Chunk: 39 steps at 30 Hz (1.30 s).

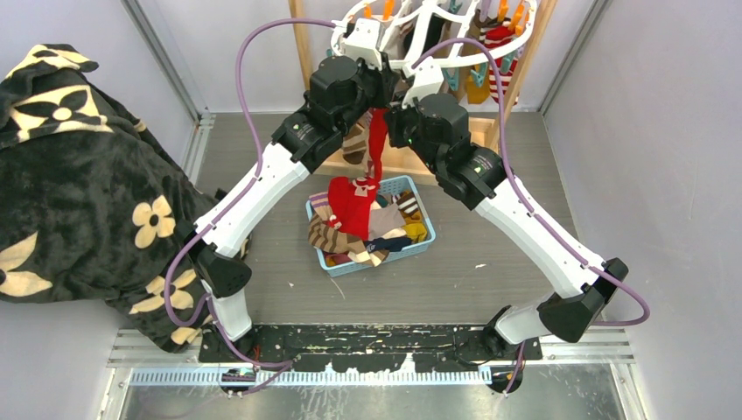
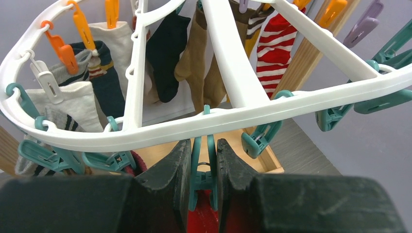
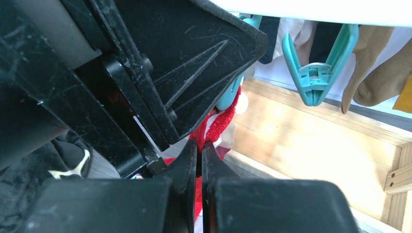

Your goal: Clip the socks to the hanger

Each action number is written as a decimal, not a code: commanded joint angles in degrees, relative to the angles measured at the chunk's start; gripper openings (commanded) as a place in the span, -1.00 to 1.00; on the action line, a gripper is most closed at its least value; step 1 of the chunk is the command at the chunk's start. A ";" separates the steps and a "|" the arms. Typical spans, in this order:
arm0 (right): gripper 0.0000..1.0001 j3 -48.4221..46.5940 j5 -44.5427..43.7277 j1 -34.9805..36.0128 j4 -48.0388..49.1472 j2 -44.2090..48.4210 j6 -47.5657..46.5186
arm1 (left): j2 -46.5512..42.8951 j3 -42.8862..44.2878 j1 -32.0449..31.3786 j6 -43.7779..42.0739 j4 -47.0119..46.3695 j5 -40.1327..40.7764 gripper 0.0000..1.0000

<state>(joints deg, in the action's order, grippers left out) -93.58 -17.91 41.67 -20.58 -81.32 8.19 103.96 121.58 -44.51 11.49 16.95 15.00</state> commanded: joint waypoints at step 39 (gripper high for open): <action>-0.98 0.23 -3.28 0.34 16.64 1.42 2.80 | -5.15 -3.54 -0.84 -1.55 -3.59 1.25 -0.21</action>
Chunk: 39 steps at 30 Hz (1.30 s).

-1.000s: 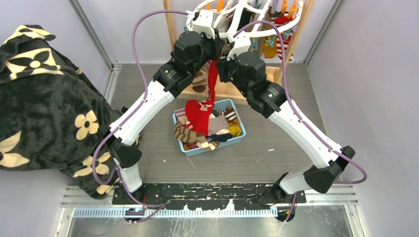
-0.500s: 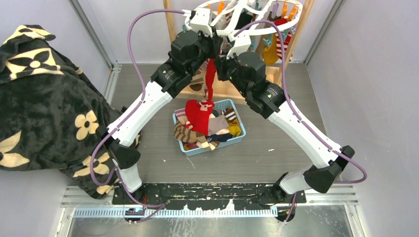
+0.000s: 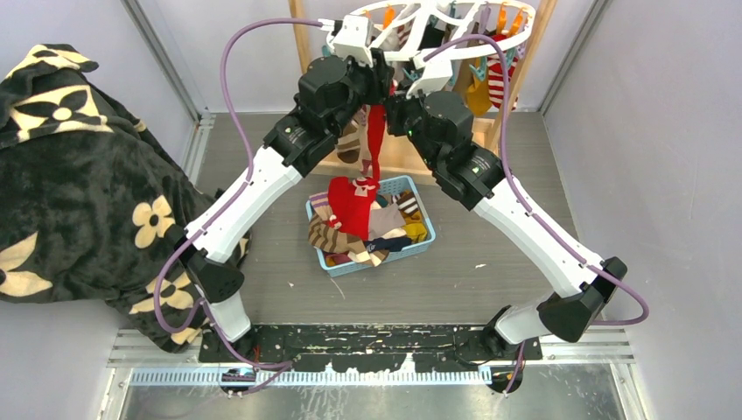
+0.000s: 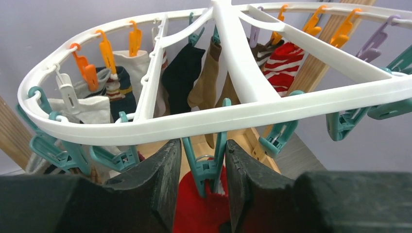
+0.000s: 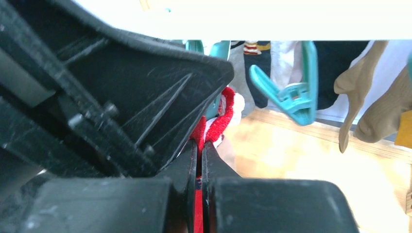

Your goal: Clip the socks to the hanger

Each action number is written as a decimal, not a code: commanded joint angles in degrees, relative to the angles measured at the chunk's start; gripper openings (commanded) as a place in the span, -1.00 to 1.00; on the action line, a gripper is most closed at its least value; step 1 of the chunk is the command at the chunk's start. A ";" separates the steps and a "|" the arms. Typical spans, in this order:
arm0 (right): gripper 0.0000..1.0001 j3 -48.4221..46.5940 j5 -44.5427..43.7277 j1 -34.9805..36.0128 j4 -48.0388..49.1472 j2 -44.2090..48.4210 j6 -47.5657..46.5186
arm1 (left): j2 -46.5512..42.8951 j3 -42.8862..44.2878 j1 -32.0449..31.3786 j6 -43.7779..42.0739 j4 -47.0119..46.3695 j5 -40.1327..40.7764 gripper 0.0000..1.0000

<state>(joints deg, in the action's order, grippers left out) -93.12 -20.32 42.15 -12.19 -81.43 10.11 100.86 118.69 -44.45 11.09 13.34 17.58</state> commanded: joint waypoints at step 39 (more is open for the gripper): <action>0.26 12.54 2.60 -4.35 -3.11 19.40 5.87 | -13.94 -4.61 3.96 5.34 15.93 -5.19 0.85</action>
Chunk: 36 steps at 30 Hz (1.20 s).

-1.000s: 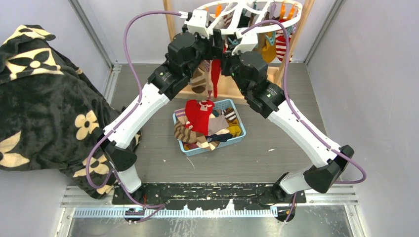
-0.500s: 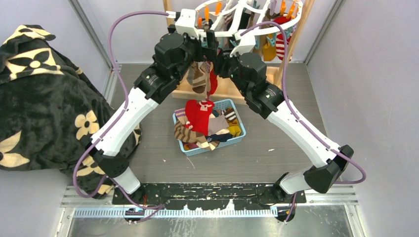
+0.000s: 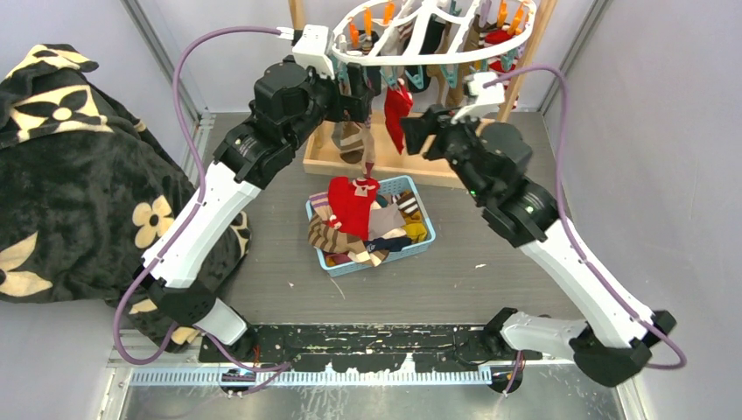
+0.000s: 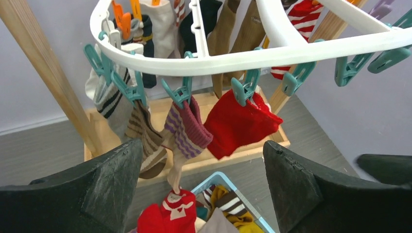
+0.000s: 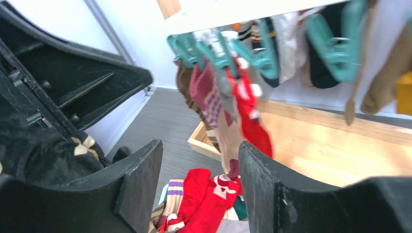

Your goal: Clip the socks to the hanger

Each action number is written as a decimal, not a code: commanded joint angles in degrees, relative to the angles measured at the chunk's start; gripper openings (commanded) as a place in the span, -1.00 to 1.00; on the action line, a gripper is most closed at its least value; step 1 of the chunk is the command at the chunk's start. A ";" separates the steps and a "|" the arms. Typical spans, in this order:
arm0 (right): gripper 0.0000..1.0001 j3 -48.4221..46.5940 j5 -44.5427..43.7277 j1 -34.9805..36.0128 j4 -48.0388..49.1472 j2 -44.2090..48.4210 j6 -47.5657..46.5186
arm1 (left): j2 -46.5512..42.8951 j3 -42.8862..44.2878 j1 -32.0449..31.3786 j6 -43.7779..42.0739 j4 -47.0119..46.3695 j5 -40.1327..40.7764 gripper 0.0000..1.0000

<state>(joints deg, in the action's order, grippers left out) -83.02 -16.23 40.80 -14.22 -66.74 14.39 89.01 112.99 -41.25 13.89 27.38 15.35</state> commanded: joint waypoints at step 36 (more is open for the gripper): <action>0.15 23.42 19.22 -20.45 54.66 -7.73 9.34 | -2.57 0.99 0.89 4.79 4.96 -12.63 0.50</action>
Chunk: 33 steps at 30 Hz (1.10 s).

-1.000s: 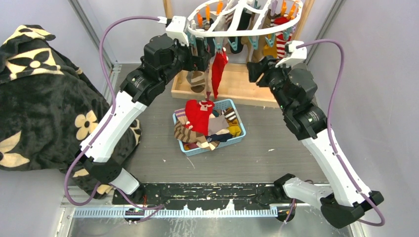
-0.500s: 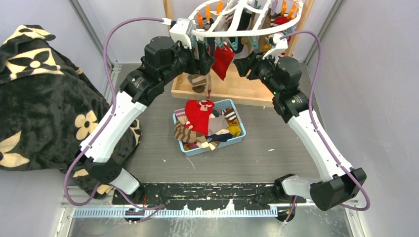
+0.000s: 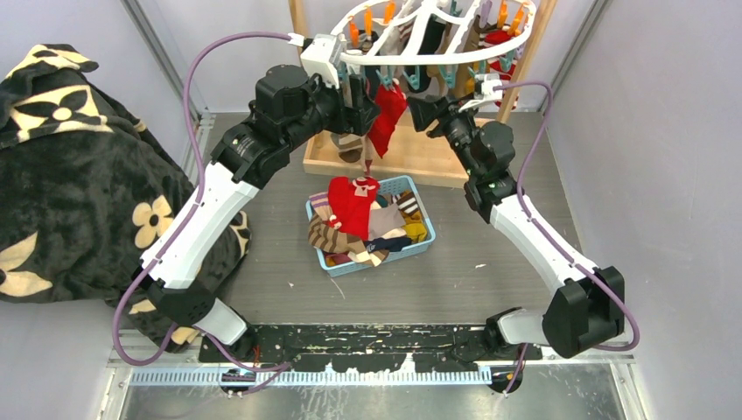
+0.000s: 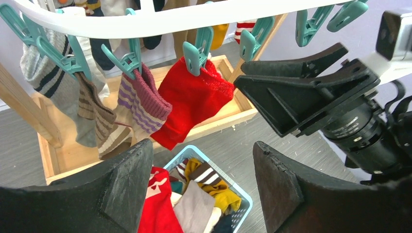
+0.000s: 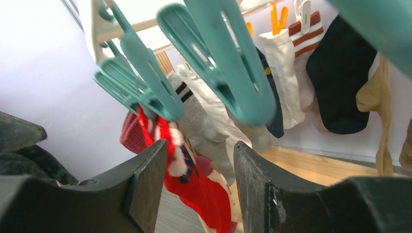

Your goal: Clip the socks to the hanger

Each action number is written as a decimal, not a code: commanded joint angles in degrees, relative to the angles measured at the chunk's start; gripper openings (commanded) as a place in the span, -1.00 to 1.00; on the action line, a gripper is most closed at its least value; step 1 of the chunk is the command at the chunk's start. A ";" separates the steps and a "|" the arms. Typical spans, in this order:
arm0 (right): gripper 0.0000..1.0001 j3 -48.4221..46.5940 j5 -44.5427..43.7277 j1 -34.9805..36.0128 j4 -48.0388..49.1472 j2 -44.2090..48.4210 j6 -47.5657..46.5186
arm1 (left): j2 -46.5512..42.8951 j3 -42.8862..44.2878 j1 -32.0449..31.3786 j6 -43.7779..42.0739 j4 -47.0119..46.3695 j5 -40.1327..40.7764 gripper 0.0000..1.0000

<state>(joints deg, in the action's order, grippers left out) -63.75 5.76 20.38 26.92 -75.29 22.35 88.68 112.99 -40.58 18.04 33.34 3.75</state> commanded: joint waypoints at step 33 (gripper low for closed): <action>0.17 18.35 -8.37 -0.08 20.64 7.23 5.10 | 13.39 16.19 -1.27 -4.20 -3.56 14.41 0.05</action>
<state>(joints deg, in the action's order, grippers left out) -44.29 -2.87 20.38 42.65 -68.29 26.57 103.98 128.79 -41.89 16.56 34.04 12.03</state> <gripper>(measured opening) 0.585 0.519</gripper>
